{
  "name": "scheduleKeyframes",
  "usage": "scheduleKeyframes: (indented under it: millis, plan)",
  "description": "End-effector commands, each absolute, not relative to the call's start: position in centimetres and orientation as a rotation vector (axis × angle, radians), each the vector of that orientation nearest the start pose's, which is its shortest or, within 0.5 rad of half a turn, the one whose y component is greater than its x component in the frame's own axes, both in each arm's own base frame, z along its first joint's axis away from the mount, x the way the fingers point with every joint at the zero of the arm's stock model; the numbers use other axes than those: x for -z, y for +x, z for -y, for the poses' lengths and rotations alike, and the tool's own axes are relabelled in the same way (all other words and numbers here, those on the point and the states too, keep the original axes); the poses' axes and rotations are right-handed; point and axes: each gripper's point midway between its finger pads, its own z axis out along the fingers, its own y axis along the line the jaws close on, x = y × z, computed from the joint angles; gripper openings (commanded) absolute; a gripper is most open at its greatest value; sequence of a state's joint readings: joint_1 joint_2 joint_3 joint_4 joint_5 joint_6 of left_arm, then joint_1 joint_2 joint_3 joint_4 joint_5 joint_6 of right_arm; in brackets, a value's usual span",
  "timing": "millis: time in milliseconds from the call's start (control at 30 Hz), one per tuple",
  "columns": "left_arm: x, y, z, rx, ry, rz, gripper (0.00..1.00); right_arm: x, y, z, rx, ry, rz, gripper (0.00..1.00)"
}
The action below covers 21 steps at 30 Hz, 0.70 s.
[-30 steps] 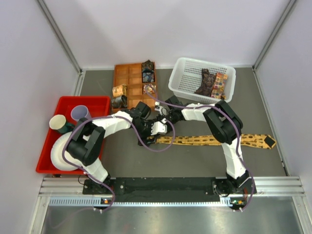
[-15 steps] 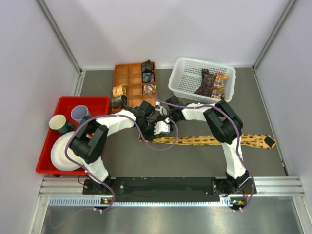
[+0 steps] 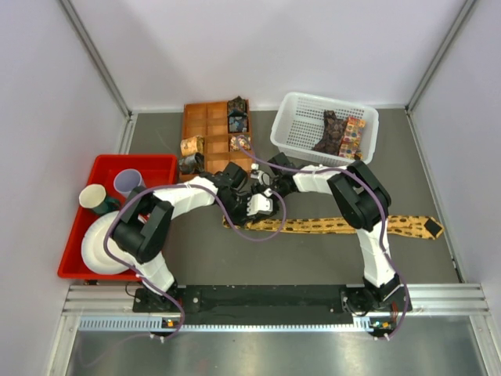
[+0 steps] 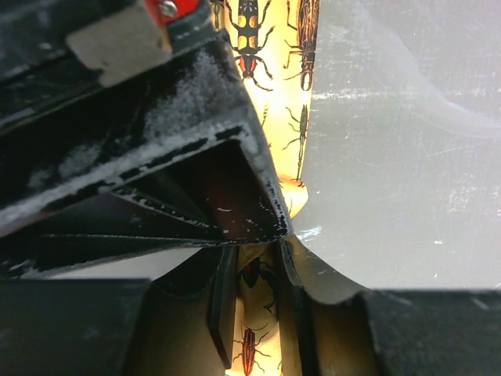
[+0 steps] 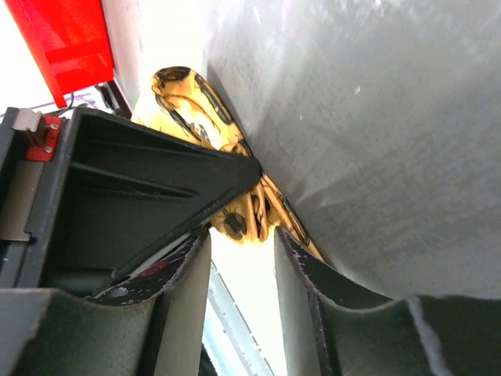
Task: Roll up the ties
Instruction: Roll the tie at the center of the board.
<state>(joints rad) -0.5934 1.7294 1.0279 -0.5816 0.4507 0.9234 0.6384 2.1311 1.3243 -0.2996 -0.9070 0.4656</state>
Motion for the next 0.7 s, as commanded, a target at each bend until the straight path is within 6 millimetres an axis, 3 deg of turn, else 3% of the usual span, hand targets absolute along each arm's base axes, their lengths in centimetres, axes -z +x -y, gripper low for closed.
scheduleKeyframes:
  millis: [0, 200, 267, 300, 367, 500, 667]
  plan:
    - [0.4, 22.8, 20.1, -0.625, -2.303, 2.387, 0.27, -5.1, 24.1, -37.3, -1.606, -0.575, -2.756, 0.36]
    - [0.7, 22.6, 19.8, -0.605, -2.297, 2.386, 0.28, -5.2, 24.0, -37.6, -1.665, -0.548, -2.756, 0.29]
    - [0.6, 22.6, 19.9, -0.61, -2.3, 2.387, 0.28, -4.8, 23.9, -37.6, -1.645, -0.549, -2.768, 0.2]
    - [0.5, 22.7, 19.9, -0.61, -2.3, 2.392, 0.3, -4.5, 24.1, -37.5, -1.621, -0.544, -2.775, 0.1]
    - [0.5, 22.7, 19.9, -0.607, -2.288, 2.402, 0.34, -3.7, 24.1, -37.1, -1.569, -0.547, -2.808, 0.03]
    - [0.3, 22.8, 19.3, -0.651, -2.219, 2.461, 0.6, -2.3, 24.5, -36.2, -1.432, -0.579, -2.846, 0.0]
    - [-2.0, 24.3, 18.3, -0.68, -2.31, 2.518, 0.73, -1.0, 25.0, -35.5, -1.314, -0.602, -2.873, 0.0]
